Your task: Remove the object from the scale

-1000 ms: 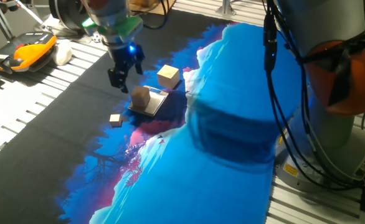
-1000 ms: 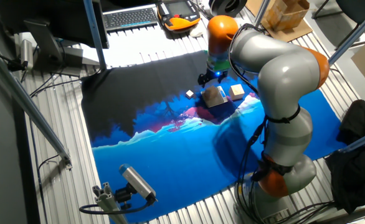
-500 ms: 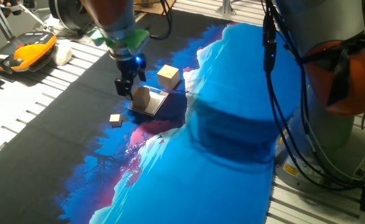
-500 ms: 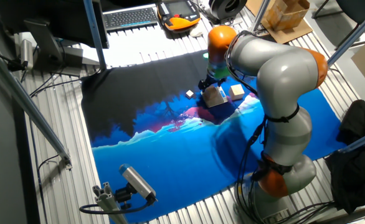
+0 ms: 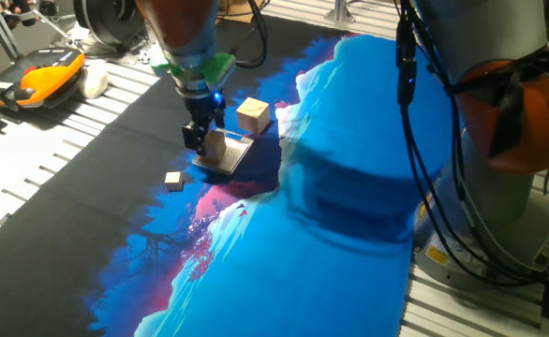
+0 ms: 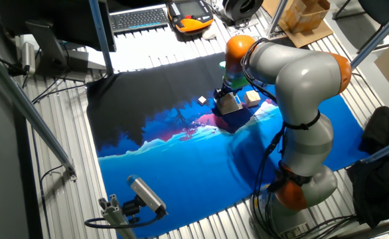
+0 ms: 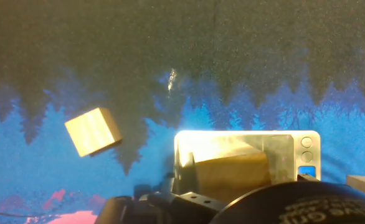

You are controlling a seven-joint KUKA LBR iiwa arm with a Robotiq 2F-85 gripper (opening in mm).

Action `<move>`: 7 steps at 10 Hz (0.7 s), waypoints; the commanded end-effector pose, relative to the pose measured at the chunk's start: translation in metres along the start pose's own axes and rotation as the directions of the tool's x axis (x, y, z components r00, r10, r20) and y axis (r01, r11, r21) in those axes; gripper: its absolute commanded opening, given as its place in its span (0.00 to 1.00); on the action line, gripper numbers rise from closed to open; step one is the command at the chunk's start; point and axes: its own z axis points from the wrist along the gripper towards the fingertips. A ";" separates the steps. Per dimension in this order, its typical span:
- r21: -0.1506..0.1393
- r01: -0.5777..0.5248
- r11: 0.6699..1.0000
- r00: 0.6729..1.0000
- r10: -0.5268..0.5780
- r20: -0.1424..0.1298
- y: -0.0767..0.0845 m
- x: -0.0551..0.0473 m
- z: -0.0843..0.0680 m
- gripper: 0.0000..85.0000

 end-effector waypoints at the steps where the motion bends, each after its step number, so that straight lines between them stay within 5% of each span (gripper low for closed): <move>1: 0.005 0.002 1.000 1.000 -0.002 -0.003 0.000 0.000 0.000 0.80; 2: 0.002 0.013 1.000 1.000 -0.013 -0.010 0.000 0.000 0.000 0.80; 3: 0.002 0.018 1.000 1.000 -0.018 -0.019 0.000 0.000 0.000 0.60; 4: 0.003 0.021 1.000 1.000 -0.021 -0.023 0.001 0.000 0.000 0.60; 5: -0.003 0.023 1.000 0.999 -0.023 -0.024 0.001 0.001 0.000 0.40; 6: -0.003 0.030 1.000 0.999 -0.030 -0.021 0.001 0.001 -0.001 0.40; 7: -0.002 0.045 0.999 0.998 -0.045 -0.033 0.001 0.002 -0.003 0.20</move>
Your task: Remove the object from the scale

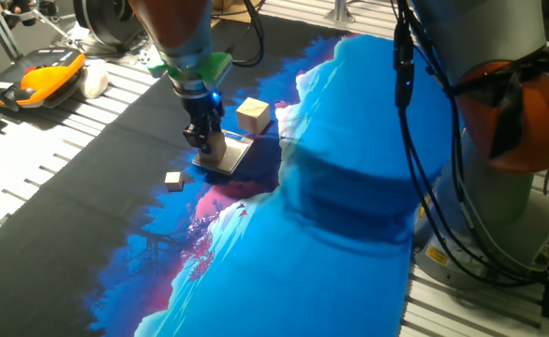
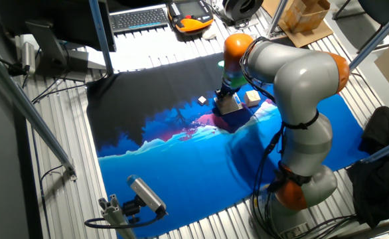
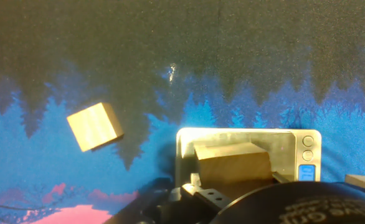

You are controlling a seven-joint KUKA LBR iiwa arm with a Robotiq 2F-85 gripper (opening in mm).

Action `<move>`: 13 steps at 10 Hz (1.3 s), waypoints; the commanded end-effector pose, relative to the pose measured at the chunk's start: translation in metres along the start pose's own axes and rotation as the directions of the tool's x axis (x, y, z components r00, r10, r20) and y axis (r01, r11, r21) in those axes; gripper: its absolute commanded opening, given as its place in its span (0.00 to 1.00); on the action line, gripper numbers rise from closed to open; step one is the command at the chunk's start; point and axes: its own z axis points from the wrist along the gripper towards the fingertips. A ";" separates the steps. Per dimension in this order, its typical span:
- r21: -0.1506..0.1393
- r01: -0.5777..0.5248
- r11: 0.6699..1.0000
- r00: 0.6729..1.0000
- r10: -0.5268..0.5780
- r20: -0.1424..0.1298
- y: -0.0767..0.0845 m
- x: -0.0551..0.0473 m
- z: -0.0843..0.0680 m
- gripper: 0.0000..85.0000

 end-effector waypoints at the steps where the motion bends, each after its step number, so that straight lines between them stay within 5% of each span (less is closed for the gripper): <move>1: 0.000 0.013 1.000 1.000 -0.013 -0.018 0.000 0.002 -0.004 0.00; 4: 0.017 0.017 1.000 0.995 -0.015 -0.094 -0.003 0.022 -0.026 0.00; 7: 0.009 0.006 1.000 0.994 -0.005 -0.113 -0.006 0.056 -0.031 0.00; 8: 0.000 0.016 1.000 0.990 -0.016 -0.142 -0.008 0.059 -0.033 0.00; 11: 0.013 0.018 1.000 0.992 -0.017 -0.124 -0.014 0.060 -0.034 0.00; 13: -0.019 -0.018 1.000 0.993 0.016 -0.120 -0.014 0.060 -0.034 0.00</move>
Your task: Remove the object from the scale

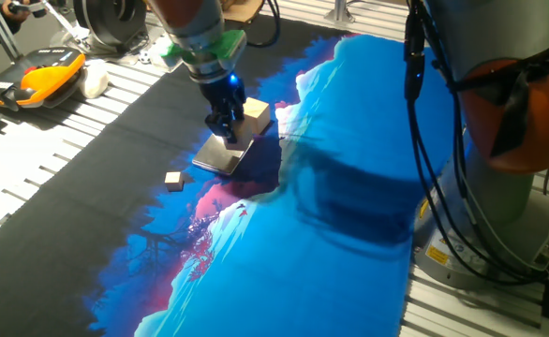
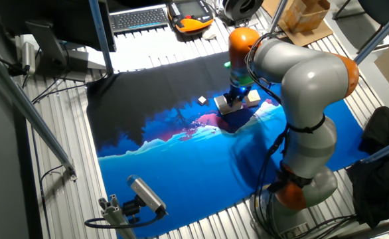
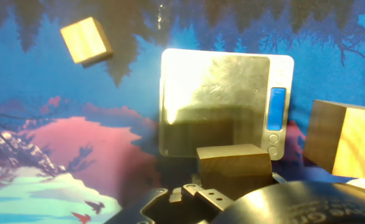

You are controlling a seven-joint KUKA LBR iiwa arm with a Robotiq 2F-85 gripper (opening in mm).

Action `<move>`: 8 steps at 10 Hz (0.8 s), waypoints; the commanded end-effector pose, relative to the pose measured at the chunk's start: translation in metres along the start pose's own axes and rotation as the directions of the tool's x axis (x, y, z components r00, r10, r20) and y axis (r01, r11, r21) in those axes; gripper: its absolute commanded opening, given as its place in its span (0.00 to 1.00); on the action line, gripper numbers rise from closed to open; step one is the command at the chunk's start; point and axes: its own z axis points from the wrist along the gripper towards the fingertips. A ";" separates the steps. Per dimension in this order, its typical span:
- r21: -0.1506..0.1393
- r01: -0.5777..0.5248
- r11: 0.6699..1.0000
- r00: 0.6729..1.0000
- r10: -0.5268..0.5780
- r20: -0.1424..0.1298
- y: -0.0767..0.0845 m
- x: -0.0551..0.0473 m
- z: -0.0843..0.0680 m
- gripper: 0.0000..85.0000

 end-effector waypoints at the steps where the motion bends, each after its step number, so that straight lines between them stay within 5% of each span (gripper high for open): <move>1: 0.001 0.000 1.000 1.000 0.000 -0.001 0.000 0.000 0.000 0.00; 3: 0.012 0.003 1.000 1.000 -0.003 -0.010 0.000 0.000 0.000 0.00; 5: 0.015 -0.012 1.000 1.000 0.012 0.023 0.000 0.000 0.000 0.00; 8: 0.049 -0.038 0.998 0.998 0.036 0.052 0.011 0.022 0.007 0.00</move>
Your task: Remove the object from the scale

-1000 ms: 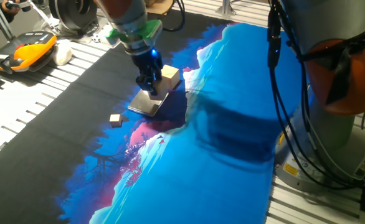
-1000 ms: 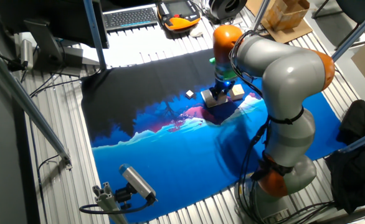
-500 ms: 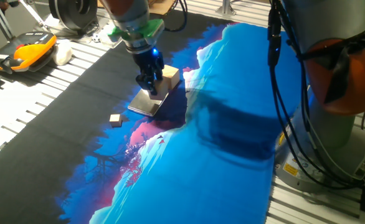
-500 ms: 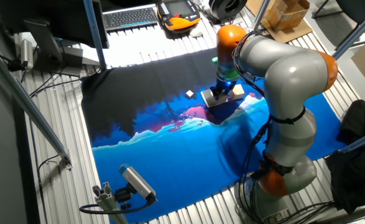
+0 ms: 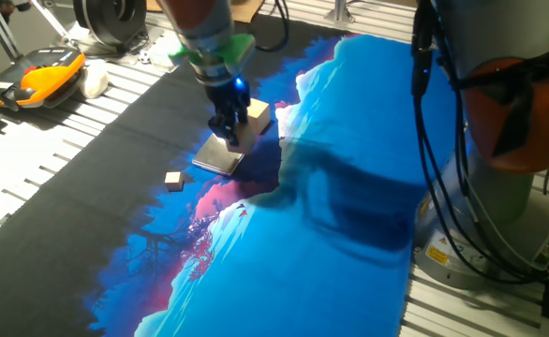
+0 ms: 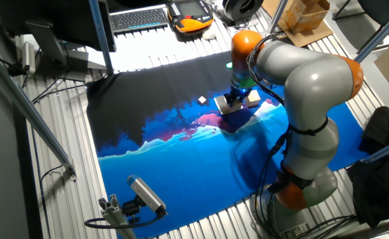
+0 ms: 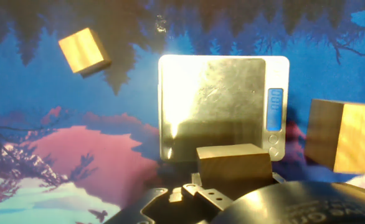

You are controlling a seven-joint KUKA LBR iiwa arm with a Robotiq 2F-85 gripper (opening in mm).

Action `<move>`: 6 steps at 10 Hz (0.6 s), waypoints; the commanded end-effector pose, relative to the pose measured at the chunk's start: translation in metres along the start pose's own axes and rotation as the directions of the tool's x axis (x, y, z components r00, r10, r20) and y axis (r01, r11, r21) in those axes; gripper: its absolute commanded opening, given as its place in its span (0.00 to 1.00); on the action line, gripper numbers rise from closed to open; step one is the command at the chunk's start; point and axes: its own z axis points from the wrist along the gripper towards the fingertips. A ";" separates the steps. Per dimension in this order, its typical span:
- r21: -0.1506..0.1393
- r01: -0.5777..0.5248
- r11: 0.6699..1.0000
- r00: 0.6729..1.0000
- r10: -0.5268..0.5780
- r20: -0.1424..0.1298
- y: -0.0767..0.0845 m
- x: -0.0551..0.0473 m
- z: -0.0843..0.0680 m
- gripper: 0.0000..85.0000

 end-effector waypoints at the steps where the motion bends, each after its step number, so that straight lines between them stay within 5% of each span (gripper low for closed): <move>1: -0.005 -0.003 1.000 1.000 0.003 0.002 0.001 0.007 0.003 0.00; 6: -0.014 0.011 1.000 1.000 -0.011 0.011 -0.008 0.021 0.038 0.00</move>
